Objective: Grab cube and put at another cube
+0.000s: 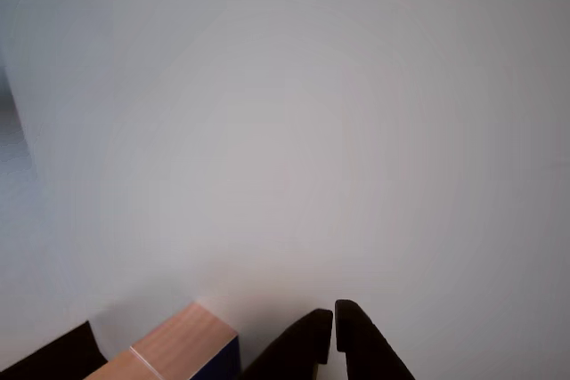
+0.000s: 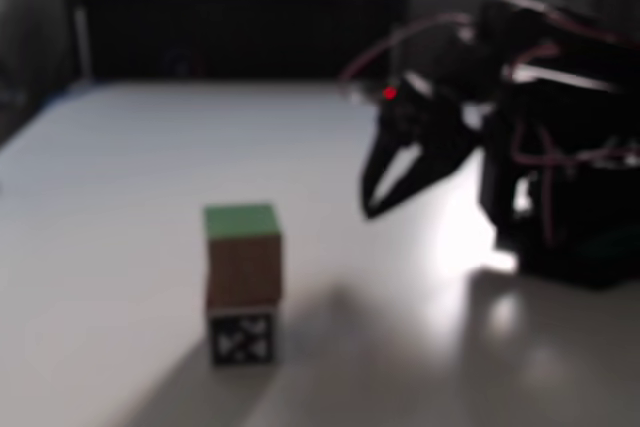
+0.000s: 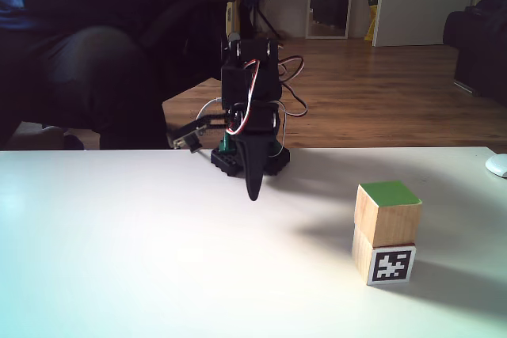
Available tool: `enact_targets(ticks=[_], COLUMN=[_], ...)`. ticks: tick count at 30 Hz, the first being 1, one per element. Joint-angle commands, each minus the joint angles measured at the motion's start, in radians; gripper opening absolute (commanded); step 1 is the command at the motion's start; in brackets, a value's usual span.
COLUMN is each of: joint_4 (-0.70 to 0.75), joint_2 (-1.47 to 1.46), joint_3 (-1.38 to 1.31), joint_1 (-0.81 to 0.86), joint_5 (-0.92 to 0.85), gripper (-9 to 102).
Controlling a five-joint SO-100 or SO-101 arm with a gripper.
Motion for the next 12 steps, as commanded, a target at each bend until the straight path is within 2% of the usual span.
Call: enact_targets(ticks=[1, 12], joint_4=[0.006, 0.006], joint_2=[0.005, 0.005], joint_3=[-0.005, -0.005], joint_1=[0.003, 0.000], joint_5=[0.002, -0.002], gripper=[0, 0])
